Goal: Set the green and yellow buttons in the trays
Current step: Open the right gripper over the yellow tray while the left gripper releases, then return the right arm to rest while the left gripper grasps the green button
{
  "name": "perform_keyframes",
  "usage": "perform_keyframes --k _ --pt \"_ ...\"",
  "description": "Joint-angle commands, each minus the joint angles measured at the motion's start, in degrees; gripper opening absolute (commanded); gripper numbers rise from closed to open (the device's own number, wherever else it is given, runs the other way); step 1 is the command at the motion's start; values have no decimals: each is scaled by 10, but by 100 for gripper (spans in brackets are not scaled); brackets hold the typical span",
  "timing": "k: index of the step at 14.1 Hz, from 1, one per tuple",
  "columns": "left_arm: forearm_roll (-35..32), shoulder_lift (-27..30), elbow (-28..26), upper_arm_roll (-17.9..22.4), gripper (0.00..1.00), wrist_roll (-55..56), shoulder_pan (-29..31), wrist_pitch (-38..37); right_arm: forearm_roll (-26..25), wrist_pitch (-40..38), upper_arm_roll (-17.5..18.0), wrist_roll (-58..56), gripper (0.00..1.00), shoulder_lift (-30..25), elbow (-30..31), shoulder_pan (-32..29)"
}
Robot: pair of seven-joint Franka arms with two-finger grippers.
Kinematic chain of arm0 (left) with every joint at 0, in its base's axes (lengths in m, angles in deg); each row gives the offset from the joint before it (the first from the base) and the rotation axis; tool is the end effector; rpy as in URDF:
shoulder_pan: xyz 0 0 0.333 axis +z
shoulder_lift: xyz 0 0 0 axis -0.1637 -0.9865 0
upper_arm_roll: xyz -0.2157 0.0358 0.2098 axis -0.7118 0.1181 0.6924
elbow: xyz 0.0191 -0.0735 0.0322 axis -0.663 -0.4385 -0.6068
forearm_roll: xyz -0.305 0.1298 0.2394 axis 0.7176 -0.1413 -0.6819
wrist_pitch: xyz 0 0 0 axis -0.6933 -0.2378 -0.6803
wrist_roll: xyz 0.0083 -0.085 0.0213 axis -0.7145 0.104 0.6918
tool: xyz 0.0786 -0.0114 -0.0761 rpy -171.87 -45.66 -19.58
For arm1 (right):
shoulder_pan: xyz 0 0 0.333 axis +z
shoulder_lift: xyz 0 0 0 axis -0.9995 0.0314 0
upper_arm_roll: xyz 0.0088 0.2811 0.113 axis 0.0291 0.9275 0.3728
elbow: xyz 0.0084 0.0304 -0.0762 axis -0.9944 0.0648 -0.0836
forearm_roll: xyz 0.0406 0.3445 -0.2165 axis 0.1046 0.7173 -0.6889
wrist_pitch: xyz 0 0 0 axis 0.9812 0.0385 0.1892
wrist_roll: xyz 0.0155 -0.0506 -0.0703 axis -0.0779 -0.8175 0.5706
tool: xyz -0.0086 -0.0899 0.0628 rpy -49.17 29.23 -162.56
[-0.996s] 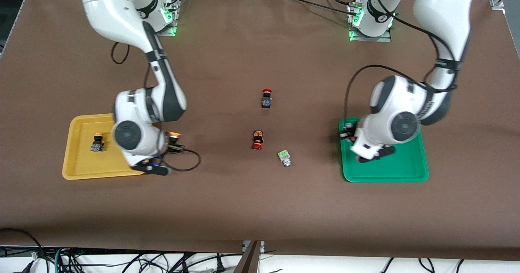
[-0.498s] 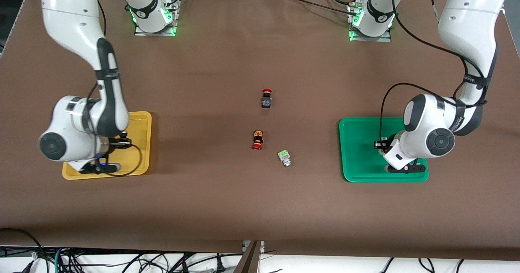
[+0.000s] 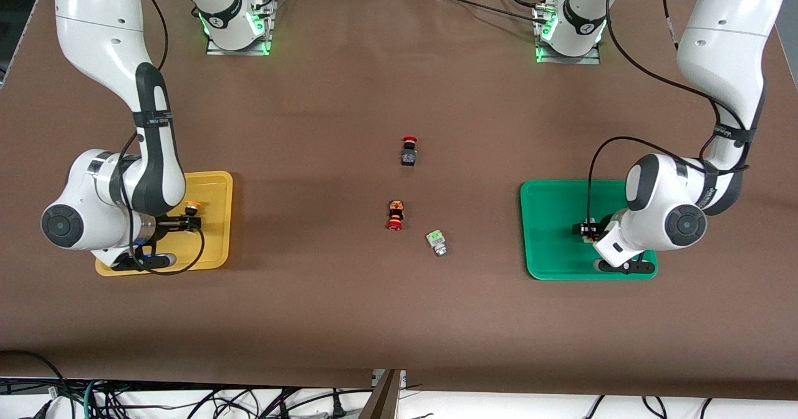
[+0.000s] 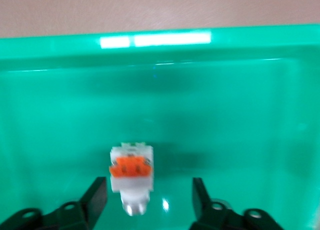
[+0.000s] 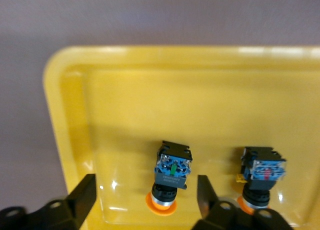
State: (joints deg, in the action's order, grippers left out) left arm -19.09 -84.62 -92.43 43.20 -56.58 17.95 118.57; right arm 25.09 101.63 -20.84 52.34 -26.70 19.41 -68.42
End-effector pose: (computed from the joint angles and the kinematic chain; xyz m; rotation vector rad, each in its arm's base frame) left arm 0.6768 -0.0416 0.2124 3.0879 -0.0301 -0.3258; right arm 0.6953 -0.0103 0.2405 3.1143 0.1308 -0.3177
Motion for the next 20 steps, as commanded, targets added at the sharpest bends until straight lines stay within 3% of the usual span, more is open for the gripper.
perform_keyframes --k 1,5,7,9,10,13,14,16,20 --pt "29 15 61 -22 100 18 -12 -90 8 -55 -6 -8 100 -40 -25 -6" --pt "33 15 74 -27 100 187 -68 -96 7 -167 -36 -8 100 -49 -101 -6" --pt "69 0 83 -24 100 244 -111 -78 6 -224 -47 -5 100 -65 -136 -6" --pt "71 -27 117 -23 100 315 -145 -60 -2 -244 -41 -2 100 -113 -132 -10" --pt "71 -47 137 -22 100 352 -166 -41 -18 -247 -17 -1 100 -140 -117 -22" --pt "68 -106 180 -18 100 477 -213 46 -137 -249 166 24 100 -237 -70 -146" --pt "64 -119 188 -17 100 491 -228 76 -147 -249 196 33 100 -277 -38 -163" --pt "66 -133 190 8 100 496 -250 111 -154 -243 222 34 100 -341 15 -172" --pt "66 -183 210 16 100 534 -288 189 -183 -240 234 31 100 -382 40 -177"
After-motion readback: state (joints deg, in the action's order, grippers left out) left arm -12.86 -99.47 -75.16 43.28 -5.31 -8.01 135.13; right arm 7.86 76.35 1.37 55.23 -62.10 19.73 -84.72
